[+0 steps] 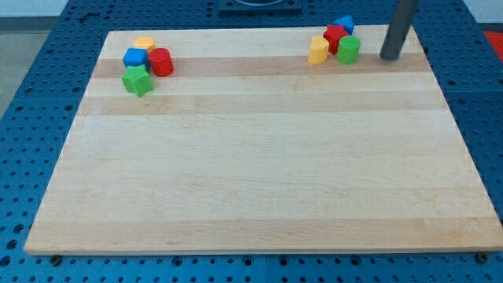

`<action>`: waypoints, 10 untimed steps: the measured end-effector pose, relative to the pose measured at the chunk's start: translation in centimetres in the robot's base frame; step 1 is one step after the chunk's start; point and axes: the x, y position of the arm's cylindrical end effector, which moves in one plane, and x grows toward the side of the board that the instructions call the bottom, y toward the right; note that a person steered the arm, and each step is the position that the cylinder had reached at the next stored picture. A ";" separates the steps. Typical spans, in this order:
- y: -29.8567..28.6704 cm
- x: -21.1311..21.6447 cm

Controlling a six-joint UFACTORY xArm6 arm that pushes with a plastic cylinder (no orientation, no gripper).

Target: Slide the green circle towards the center left

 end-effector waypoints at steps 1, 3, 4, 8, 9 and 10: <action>-1.7 -2.6; -8.3 -1.7; -8.4 0.2; -12.0 15.2; -17.8 15.2; -23.3 14.9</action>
